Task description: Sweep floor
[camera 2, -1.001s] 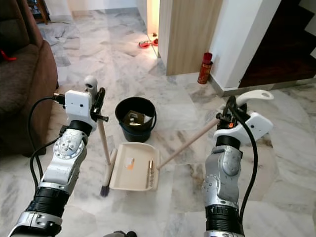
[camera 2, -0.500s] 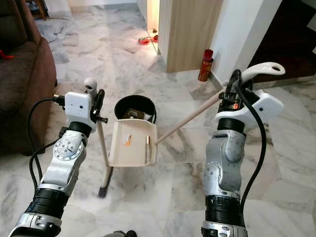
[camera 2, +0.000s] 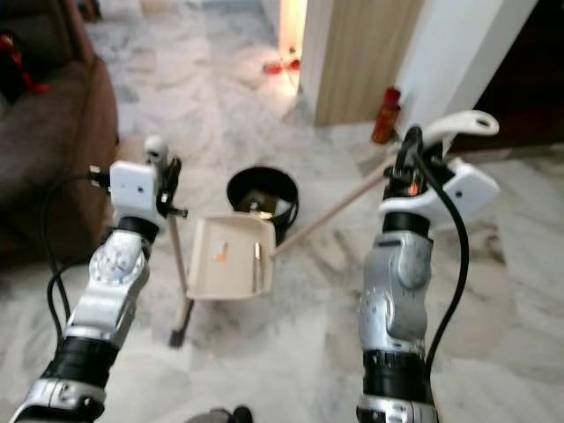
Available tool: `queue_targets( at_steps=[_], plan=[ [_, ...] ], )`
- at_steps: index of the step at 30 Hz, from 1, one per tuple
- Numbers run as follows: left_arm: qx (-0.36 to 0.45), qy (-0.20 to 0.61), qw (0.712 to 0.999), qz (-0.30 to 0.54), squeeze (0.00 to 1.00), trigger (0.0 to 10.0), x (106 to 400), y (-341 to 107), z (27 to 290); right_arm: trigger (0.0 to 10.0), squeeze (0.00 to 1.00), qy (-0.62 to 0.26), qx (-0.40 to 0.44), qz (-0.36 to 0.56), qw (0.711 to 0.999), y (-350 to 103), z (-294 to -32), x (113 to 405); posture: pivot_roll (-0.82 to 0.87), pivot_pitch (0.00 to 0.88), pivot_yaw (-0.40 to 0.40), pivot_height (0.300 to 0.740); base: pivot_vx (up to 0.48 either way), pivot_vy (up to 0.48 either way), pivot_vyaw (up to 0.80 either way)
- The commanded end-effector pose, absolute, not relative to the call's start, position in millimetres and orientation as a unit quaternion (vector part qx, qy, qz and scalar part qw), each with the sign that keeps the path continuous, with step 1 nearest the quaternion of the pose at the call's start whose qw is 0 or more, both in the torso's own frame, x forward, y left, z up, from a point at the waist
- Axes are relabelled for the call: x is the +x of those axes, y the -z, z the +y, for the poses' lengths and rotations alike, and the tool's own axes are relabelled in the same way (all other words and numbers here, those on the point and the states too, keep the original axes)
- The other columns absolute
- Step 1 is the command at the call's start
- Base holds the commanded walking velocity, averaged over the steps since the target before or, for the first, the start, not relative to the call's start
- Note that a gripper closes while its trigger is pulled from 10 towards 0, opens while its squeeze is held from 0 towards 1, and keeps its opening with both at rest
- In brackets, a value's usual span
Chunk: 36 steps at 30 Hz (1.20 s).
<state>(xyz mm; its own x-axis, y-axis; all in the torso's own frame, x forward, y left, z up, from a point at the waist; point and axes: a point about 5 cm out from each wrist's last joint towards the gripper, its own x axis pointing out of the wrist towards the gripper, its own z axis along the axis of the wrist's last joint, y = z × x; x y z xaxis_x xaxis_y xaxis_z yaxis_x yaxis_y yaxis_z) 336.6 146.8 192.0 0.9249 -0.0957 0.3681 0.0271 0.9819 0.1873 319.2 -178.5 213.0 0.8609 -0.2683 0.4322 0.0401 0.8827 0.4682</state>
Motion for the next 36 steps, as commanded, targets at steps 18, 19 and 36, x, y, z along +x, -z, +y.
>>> queue_targets(
  at_steps=[18,19,36],
  plan=[
    [0.089,0.038,0.970,-0.222,0.00,10.0,335.0,-205.4,139.6,10.0,0.00,0.078,0.237,-0.275,0.929,-226.3,-180.9,315.5,0.11,0.091,-0.019,0.740,0.265,0.000,0.00],
    [0.088,0.038,0.970,-0.222,0.00,10.0,335.0,-205.5,139.6,10.0,0.00,0.078,0.237,-0.275,0.929,-226.4,-180.9,315.5,0.11,0.091,-0.019,0.740,0.398,0.000,0.00],
    [0.089,0.038,0.970,-0.225,0.00,10.0,334.8,-206.4,139.4,10.0,0.00,0.027,0.220,-0.295,0.929,-238.7,-167.7,313.7,0.12,0.073,-0.018,0.740,0.398,0.000,0.04]
  ],
)
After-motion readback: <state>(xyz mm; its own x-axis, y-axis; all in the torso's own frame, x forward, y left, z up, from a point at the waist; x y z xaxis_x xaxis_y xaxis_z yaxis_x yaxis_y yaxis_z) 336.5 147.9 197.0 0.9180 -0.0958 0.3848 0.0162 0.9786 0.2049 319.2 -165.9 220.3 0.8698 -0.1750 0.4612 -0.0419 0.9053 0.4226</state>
